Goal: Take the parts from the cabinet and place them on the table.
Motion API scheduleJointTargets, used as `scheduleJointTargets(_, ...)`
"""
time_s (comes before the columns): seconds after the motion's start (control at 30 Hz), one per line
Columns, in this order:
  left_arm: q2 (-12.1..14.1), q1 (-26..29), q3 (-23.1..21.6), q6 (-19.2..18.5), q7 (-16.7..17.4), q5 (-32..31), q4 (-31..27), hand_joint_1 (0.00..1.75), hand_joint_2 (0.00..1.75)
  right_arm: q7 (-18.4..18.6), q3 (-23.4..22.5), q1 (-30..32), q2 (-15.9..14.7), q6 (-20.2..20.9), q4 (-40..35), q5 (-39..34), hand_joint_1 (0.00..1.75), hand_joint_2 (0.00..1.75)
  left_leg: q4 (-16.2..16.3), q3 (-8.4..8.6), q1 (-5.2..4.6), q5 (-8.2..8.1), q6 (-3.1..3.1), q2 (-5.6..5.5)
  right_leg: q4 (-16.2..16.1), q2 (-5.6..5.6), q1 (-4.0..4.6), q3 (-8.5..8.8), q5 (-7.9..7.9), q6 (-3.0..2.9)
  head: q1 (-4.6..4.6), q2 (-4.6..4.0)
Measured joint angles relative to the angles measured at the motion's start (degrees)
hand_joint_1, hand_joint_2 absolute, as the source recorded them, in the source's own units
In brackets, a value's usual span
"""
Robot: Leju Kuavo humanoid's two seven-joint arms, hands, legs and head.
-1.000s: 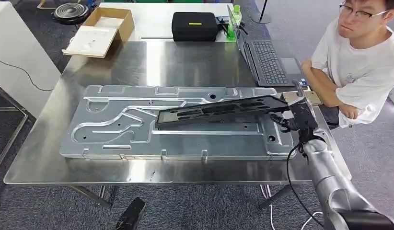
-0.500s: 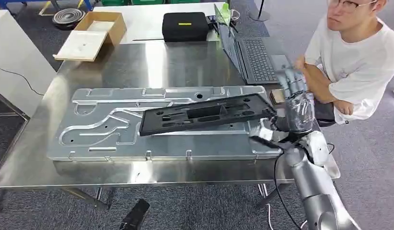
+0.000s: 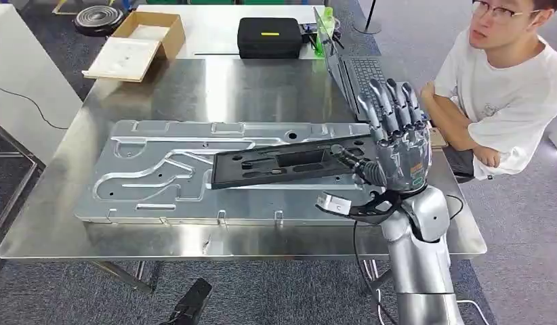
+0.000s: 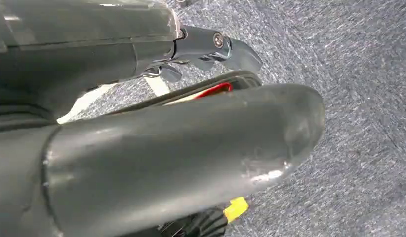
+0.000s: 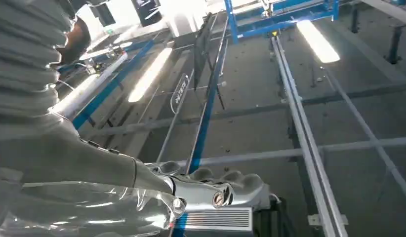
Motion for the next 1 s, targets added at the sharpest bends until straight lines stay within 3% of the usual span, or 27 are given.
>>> scheduleJointTargets(0.03, 0.0, 0.05, 0.0, -0.02, 0.0, -0.02, 0.0, 0.0, 0.0, 0.09, 0.17, 0.2, 0.09, 0.02, -0.2, -1.49, 0.0, 0.0, 0.05, -0.01, 0.0, -0.01, -0.02, -0.02, -1.05, -0.03, -0.19, 0.51, 1.22, 0.09, 0.02, 0.0)
scheduleJointTargets(0.07, 0.0, 0.06, 0.0, -0.02, 0.0, 0.0, 0.0, 0.0, 0.0, 0.3, 0.78, 0.19, 0.09, 0.02, -0.11, -3.77, 0.0, 0.0, 0.16, -0.01, 0.02, -0.06, -0.1, -0.03, -4.21, -0.08, -0.31, 2.17, 3.27, 0.12, 0.0, 0.0)
scheduleJointTargets(0.13, 0.0, 0.03, 0.0, 0.0, 0.0, 0.09, 0.0, 0.0, 0.0, 1.93, 2.71, 0.19, -0.35, 0.02, 0.0, -6.1, 0.0, 0.0, 0.36, 0.08, 0.06, -0.3, -0.47, 0.0, -13.58, -0.34, -0.32, 7.12, 7.52, -0.13, 0.0, 0.0)
scheduleJointTargets(0.17, 0.0, 0.03, 0.0, 0.02, -0.02, 0.2, 0.0, 0.0, 0.0, 3.21, 3.97, 0.16, -0.66, 0.02, -0.02, -6.16, 0.0, 0.0, 0.49, -0.08, -0.21, -0.43, -0.79, 0.09, -15.7, -0.41, -0.1, 8.17, 6.7, -0.38, 0.0, 0.0)
scheduleJointTargets(0.27, 0.0, 0.06, 0.0, 0.22, -0.13, 0.66, 0.0, 0.0, 0.0, 6.43, 7.04, 0.19, -0.83, 0.02, -0.41, -4.5, 0.0, 0.0, 0.34, -0.2, -0.07, -0.26, -1.74, 0.03, -15.9, -0.34, 0.44, 7.84, 6.98, -1.2, -0.02, 0.0)
scheduleJointTargets(0.33, 0.02, 0.08, 0.0, 0.3, -0.2, 0.83, 0.0, 0.0, 0.0, 7.63, 9.24, 0.18, -1.05, 0.02, -1.15, -3.43, 0.0, 0.0, 0.8, -0.5, 0.08, -0.76, -2.33, -0.14, -16.74, -0.74, -0.11, 8.26, 7.47, -2.02, 0.02, 0.0)
scheduleJointTargets(0.37, 0.02, 0.1, 0.0, 0.35, -0.28, 0.9, 0.0, 0.0, 0.0, 8.0, 10.17, 0.1, -1.07, 0.02, -1.49, -3.43, 0.0, 0.0, 2.47, -1.08, 0.13, -2.0, -2.58, -0.15, -16.87, -0.99, 0.01, 8.33, 7.49, -2.17, -0.04, 0.0)
scheduleJointTargets(0.4, 0.02, 0.07, 0.0, 0.37, -0.35, 0.92, 0.0, 0.0, 0.0, 8.26, 11.0, 0.07, -1.07, 0.02, -1.81, -3.63, 0.0, 0.0, 6.14, -2.79, 0.15, -4.18, -2.73, -0.16, -16.87, -1.29, 0.06, 8.31, 7.44, -2.72, -0.07, 0.0)
scheduleJointTargets(0.43, 0.02, 0.16, 0.0, 0.37, -0.35, 0.92, 0.0, 0.0, 0.0, 8.39, 11.65, 0.1, -1.07, 0.02, -2.03, -3.89, 0.0, 0.0, 10.99, -5.08, 0.23, -6.42, -2.89, -0.16, -16.86, -1.62, 0.18, 8.31, 7.42, -2.87, -0.07, 0.0)
scheduleJointTargets(0.47, 0.02, 0.33, 0.0, 0.37, -0.35, 0.94, 0.0, 0.0, 0.0, 8.48, 11.98, 0.12, -1.07, 0.02, -2.1, -4.11, 0.0, 0.0, 15.08, -7.11, 0.27, -7.93, -3.03, -0.15, -16.85, -1.95, 0.3, 8.28, 7.37, -2.95, -0.07, 0.0)
scheduleJointTargets(0.5, 0.02, 0.56, 0.0, 0.39, -0.35, 0.98, 0.0, 0.0, 0.0, 8.66, 12.33, 0.12, -1.07, 0.02, -2.1, -4.37, 0.0, 0.0, 17.75, -8.51, 0.34, -8.36, -3.12, -0.15, -16.82, -2.26, 0.4, 8.28, 7.34, -2.99, -0.07, 0.0)
scheduleJointTargets(0.53, 0.02, 0.77, 0.0, 0.39, -0.35, 1.03, 0.0, 0.0, 0.0, 8.76, 12.59, 0.12, -1.09, 0.02, -2.12, -4.44, 0.0, 0.0, 17.53, -8.52, 0.41, -7.44, -3.13, -0.14, -16.79, -2.58, 0.43, 8.29, 7.31, -3.0, -0.07, 0.0)
scheduleJointTargets(0.57, 0.02, 0.87, 0.0, 0.42, -0.35, 1.07, 0.0, 0.0, 0.0, 8.79, 12.81, 0.12, -1.09, 0.02, -2.18, -4.48, 0.0, 0.0, 14.95, -7.39, 0.46, -5.54, -3.1, -0.09, -16.75, -2.96, 0.45, 8.3, 7.25, -3.03, -0.07, 0.0)
scheduleJointTargets(0.6, 0.07, 0.85, 0.0, 0.46, -0.35, 1.09, 0.0, 0.0, 0.0, 8.83, 12.94, 0.11, -1.09, 0.02, -2.32, -4.48, 0.0, 0.0, 9.93, -5.0, 0.46, -2.81, -3.01, 0.19, -16.64, -3.41, 0.44, 8.35, 7.16, -2.91, -0.07, 0.0)
scheduleJointTargets(0.63, 0.11, 0.76, 0.0, 0.52, -0.35, 1.09, 0.0, 0.0, 0.0, 8.85, 13.03, 0.1, -1.09, 0.02, -2.53, -4.48, 0.0, 0.0, 4.6, -2.32, 0.43, -0.45, -2.84, 1.38, -16.49, -3.79, 0.44, 8.41, 7.01, -2.71, -0.07, 0.0)
scheduleJointTargets(0.67, 0.11, 0.6, 0.0, 0.52, -0.35, 1.09, 0.0, 0.0, 0.0, 8.87, 13.14, 0.07, -1.11, 0.02, -2.71, -4.48, 0.0, 0.0, 1.3, -1.01, 0.1, -0.63, -2.75, 4.01, -16.37, -4.16, 0.66, 8.42, 6.86, -2.49, -0.07, 0.0)
scheduleJointTargets(0.7, 0.11, 0.46, 0.02, 0.52, -0.37, 1.09, 0.0, 0.0, 0.0, 8.87, 13.16, 0.01, -1.2, 0.02, -2.8, -4.5, 0.0, 0.0, 0.84, -0.81, -0.22, -0.37, -2.14, 3.4, -16.04, -4.47, 1.09, 8.28, 6.62, -2.11, 0.02, 0.0)
scheduleJointTargets(0.77, 0.11, 0.54, 0.0, 0.52, -0.35, 1.09, 0.0, 0.0, 0.0, 8.9, 13.24, 0.02, -1.2, 0.02, -2.95, -4.5, 0.0, 0.0, 0.9, -1.07, -0.27, -0.3, -1.7, 2.18, -16.24, -5.54, 1.02, 8.49, 6.61, -1.71, 0.04, 0.0)
scheduleJointTargets(0.83, 0.13, 0.63, 0.02, 0.52, -0.35, 1.09, 0.0, 0.0, 0.0, 8.9, 13.35, -0.01, -1.2, 0.02, -3.1, -4.52, 0.0, 0.0, 0.33, -0.74, -0.1, 0.23, -0.82, 0.95, -16.11, -6.42, 0.98, 8.52, 6.23, -1.03, 0.04, 0.0)
scheduleJointTargets(0.87, 0.11, 0.67, 0.02, 0.55, -0.35, 1.09, 0.0, 0.0, 0.0, 8.9, 13.35, -0.04, -1.22, 0.02, -3.15, -4.57, 0.0, 0.0, 0.12, -0.7, 0.0, 0.37, -0.62, 0.54, -15.11, -4.43, 0.45, 8.48, 5.51, -0.65, 0.04, 0.0)
scheduleJointTargets(0.9, 0.13, 0.52, 0.02, 0.55, -0.31, 1.09, 0.0, 0.0, 0.0, 8.87, 13.38, -0.15, -1.22, 0.02, -3.28, -4.68, 0.0, 0.0, 0.11, -0.76, 0.13, 0.51, -0.37, -0.03, -11.88, -2.2, 0.38, 6.99, 3.23, -0.39, 0.04, 0.0)
scheduleJointTargets(0.97, 0.11, 0.36, 0.02, 0.55, -0.28, 1.09, 0.0, 0.0, 0.0, 8.9, 13.38, -0.1, -1.51, 0.02, -3.28, -4.92, 0.0, 0.0, 0.14, -0.84, 0.12, 0.6, -0.11, -1.2, -3.42, -0.84, 0.21, 3.01, -0.84, -0.13, 0.04, 0.0)
scheduleJointTargets(1.0, 0.11, 0.44, 0.02, 0.55, -0.28, 1.09, 0.0, 0.0, 0.0, 8.92, 13.38, -0.07, -1.62, 0.02, -3.26, -4.98, 0.0, 0.0, 0.19, -0.89, 0.09, 0.6, -0.11, -1.93, -0.19, -0.72, 0.22, 1.3, -1.73, -0.1, 0.04, 0.0)
